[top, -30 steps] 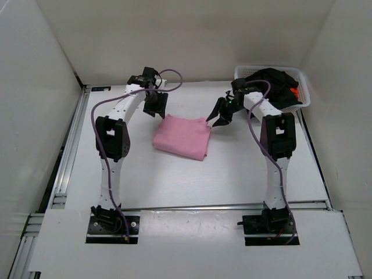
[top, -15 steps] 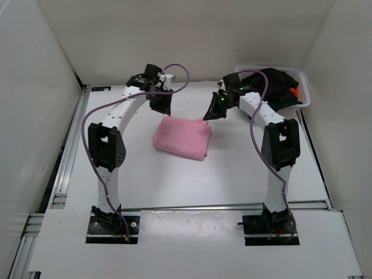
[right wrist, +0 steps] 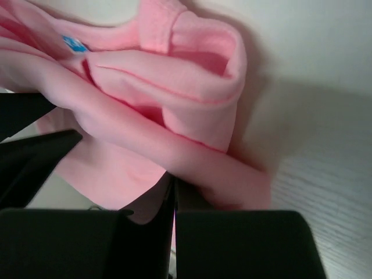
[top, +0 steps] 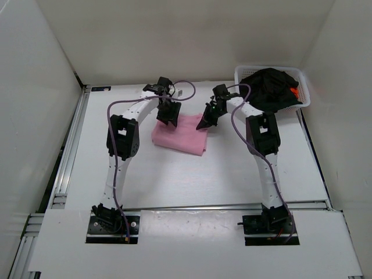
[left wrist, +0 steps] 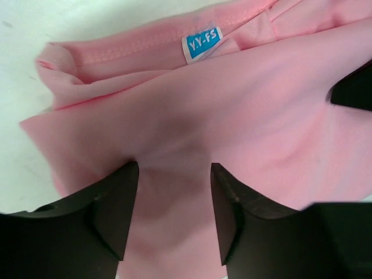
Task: Fold and stack the t-shirts
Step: Fold the long partially folded tshirt into a neat square, then put the neatly folded tshirt into the corner of the board with the left arm
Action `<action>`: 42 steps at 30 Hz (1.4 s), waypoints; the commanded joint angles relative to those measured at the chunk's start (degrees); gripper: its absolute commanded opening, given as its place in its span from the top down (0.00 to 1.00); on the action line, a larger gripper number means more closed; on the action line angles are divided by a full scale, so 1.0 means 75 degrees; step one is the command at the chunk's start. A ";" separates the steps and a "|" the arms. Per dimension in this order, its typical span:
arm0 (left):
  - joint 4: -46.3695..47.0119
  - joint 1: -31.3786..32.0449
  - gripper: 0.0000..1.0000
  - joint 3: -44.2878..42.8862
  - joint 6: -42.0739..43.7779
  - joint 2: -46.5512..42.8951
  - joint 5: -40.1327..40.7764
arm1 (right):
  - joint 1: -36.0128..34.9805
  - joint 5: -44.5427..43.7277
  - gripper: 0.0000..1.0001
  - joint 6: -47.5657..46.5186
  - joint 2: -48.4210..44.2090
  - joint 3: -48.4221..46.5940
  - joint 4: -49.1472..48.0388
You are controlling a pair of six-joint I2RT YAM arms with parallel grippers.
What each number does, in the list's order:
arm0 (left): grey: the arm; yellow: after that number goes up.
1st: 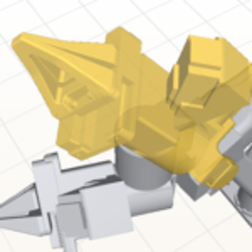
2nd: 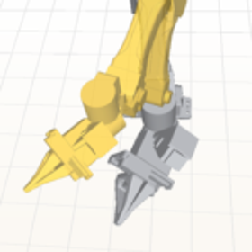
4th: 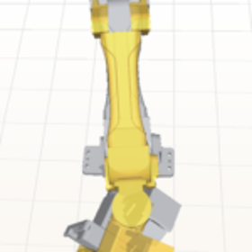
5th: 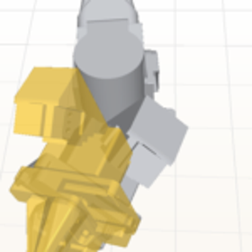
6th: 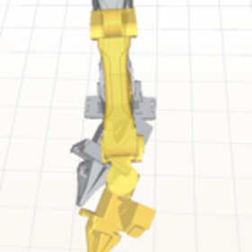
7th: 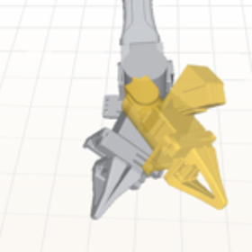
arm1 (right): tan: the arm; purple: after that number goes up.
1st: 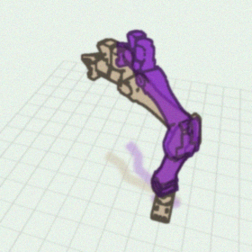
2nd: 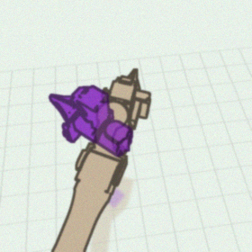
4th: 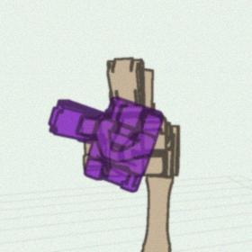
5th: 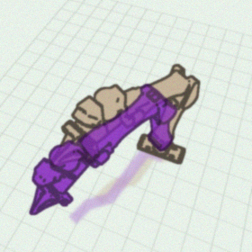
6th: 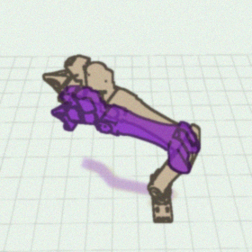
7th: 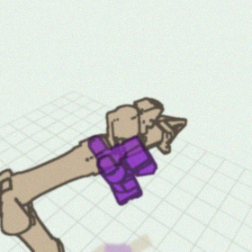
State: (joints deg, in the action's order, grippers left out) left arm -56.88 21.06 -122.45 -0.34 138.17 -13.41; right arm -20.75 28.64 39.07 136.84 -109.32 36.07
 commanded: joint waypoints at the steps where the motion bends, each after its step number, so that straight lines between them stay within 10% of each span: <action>1: 0.0284 -0.0182 0.36 -0.0500 0.0045 -0.0328 0.0358 | 0.0270 -0.0560 1.00 0.0251 0.0164 -0.0809 -0.0111; 5: 0.0354 -0.0253 0.23 -0.0152 0.0045 -0.1145 0.0358 | 0.0271 -0.0492 1.00 0.0065 -0.0021 -0.1080 -0.0111; 17: 0.0540 -0.0183 0.33 0.3564 0.0045 -0.3141 -0.0181 | -0.0759 0.0328 1.00 0.0050 -0.2529 0.2092 -0.0648; 26: 0.0729 -0.0183 0.34 0.3718 0.0045 -0.2322 0.0603 | -0.0995 -0.0021 1.00 0.0427 -0.2401 0.3782 -0.1060; 42: -0.0045 -0.0451 0.20 0.3121 0.0045 -0.3421 -0.0357 | -0.0702 -0.0115 1.00 -0.0345 -0.2576 0.3174 -0.0416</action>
State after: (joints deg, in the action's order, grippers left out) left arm -55.51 19.18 -95.11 -0.08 120.36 -12.71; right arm -26.35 27.77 39.16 120.75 -83.07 30.35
